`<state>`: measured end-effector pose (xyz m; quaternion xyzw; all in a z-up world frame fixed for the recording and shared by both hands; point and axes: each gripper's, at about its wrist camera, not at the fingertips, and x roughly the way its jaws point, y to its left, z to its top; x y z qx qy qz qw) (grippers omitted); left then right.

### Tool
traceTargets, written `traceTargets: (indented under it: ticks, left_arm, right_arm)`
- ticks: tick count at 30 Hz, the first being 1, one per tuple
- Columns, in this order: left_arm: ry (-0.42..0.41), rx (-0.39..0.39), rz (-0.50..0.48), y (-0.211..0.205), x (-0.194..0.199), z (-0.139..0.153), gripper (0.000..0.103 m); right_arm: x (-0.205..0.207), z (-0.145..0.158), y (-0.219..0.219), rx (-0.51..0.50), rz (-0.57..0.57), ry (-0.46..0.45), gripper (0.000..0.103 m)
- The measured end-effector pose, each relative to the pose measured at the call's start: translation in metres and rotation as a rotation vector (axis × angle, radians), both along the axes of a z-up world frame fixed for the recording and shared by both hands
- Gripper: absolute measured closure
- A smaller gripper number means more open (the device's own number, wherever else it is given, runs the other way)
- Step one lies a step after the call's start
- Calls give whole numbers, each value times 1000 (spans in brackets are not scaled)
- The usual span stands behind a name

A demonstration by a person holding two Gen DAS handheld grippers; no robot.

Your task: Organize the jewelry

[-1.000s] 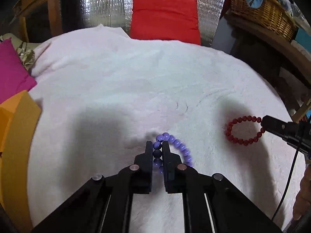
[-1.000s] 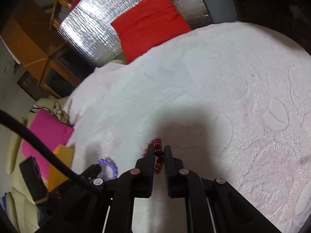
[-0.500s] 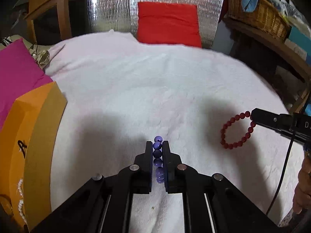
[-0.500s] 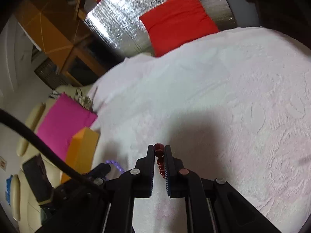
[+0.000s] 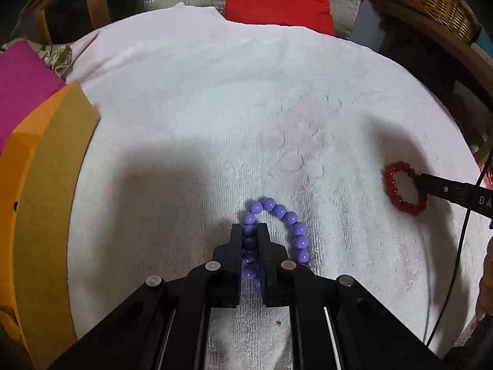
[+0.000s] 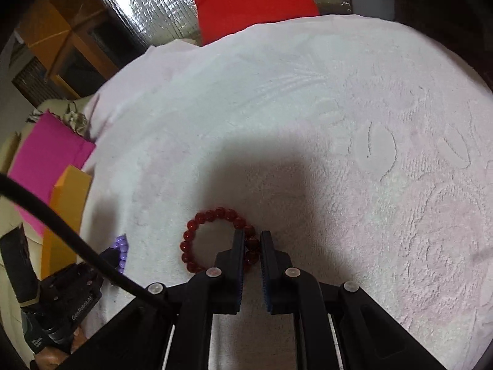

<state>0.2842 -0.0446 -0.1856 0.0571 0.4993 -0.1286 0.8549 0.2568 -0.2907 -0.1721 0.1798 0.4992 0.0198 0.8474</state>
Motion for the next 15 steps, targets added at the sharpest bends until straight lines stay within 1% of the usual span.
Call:
traceTargets:
  ticks: [2,4,10,15]
  left_arm:
    - [-2,7,-2,-2,-1,0,93]
    - [-9,27,-8,-4,-2,0,93]
    - [-42,98,-29,-16,-12,4,91]
    - [-60,137,-38,-22,-18,5,87]
  right_arm:
    - [-2,1,2,-36,1,-6,88]
    - [-4,1,4,-77,-3,-16,80]
    - [-3,2,7,-131,5,-29,79]
    - [0,-1,11,-159,14,-39,78]
